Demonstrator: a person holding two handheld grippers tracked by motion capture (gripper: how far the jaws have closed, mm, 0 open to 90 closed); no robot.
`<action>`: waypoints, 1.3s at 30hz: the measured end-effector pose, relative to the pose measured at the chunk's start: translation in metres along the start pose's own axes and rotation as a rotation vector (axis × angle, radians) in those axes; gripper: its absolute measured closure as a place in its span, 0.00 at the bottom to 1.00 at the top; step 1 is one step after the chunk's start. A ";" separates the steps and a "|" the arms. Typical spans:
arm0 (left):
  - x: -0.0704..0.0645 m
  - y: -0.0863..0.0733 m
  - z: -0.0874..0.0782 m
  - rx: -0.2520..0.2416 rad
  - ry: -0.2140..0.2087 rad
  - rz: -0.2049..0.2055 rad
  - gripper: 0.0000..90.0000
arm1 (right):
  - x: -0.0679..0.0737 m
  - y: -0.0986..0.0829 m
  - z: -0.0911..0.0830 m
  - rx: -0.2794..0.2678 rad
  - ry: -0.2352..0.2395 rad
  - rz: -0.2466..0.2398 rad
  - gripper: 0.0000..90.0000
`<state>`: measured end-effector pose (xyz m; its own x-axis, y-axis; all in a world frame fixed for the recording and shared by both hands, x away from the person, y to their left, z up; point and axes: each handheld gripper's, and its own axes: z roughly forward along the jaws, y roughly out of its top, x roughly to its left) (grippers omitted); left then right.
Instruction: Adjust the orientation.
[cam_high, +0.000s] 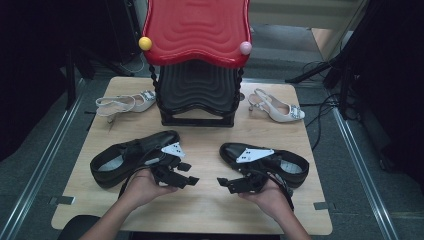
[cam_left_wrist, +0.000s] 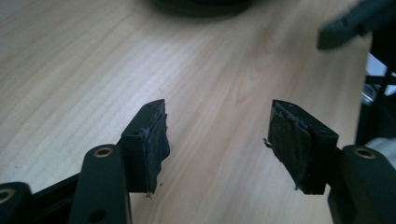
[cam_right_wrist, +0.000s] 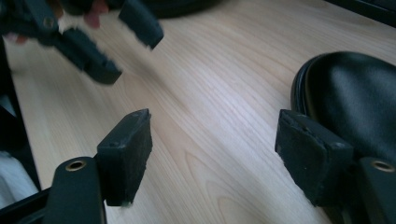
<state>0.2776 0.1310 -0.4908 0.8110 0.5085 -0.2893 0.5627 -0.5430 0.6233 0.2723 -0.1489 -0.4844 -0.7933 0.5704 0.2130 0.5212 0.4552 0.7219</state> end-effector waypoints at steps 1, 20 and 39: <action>-0.001 0.000 -0.003 0.009 -0.007 0.008 0.36 | 0.000 0.001 0.000 -0.007 0.011 0.002 0.34; -0.005 -0.017 -0.027 -0.038 0.045 0.057 0.51 | 0.008 0.006 0.018 0.100 0.081 -0.063 0.60; 0.002 -0.022 -0.065 -0.039 0.068 -0.012 0.54 | 0.006 0.012 0.021 0.087 0.066 -0.130 0.52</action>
<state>0.2564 0.1882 -0.4580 0.7911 0.5593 -0.2476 0.5643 -0.5112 0.6482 0.2802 -0.1261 -0.4883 -0.8733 0.4579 0.1662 0.4358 0.5818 0.6867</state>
